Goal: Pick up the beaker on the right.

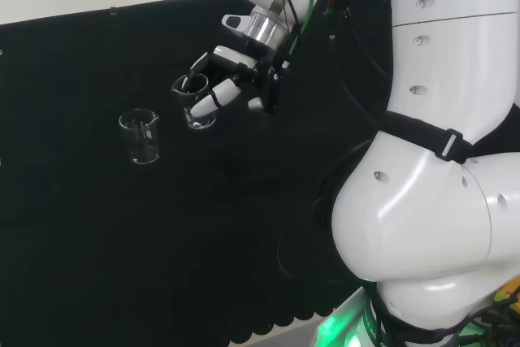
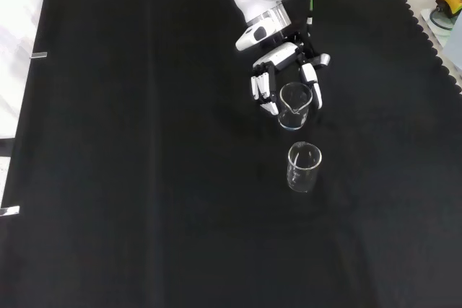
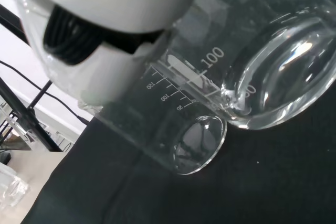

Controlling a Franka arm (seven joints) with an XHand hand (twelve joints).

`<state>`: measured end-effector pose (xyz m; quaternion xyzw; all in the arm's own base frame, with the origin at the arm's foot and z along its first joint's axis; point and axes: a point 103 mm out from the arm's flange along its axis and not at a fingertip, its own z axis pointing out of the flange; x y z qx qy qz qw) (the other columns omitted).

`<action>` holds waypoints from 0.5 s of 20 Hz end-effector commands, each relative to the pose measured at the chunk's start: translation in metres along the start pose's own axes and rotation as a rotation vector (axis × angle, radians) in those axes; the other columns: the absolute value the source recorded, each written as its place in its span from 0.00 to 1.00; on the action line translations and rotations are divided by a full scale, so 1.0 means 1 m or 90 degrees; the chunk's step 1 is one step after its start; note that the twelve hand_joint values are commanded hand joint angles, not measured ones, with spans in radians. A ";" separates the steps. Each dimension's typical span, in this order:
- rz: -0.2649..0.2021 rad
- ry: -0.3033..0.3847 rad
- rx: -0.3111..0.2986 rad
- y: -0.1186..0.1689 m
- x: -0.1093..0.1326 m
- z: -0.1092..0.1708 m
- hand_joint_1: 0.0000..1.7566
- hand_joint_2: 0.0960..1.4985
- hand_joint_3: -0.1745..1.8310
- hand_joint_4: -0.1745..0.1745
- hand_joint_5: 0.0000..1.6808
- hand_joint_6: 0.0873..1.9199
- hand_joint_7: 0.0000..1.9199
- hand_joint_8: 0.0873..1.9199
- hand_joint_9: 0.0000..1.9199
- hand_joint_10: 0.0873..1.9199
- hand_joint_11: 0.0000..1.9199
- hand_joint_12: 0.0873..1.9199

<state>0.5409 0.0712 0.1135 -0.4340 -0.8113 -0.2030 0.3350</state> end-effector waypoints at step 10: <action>0.001 -0.021 0.015 0.000 0.016 -0.007 0.81 0.57 0.14 0.00 0.79 0.17 0.75 0.20 0.74 0.00 0.57 0.40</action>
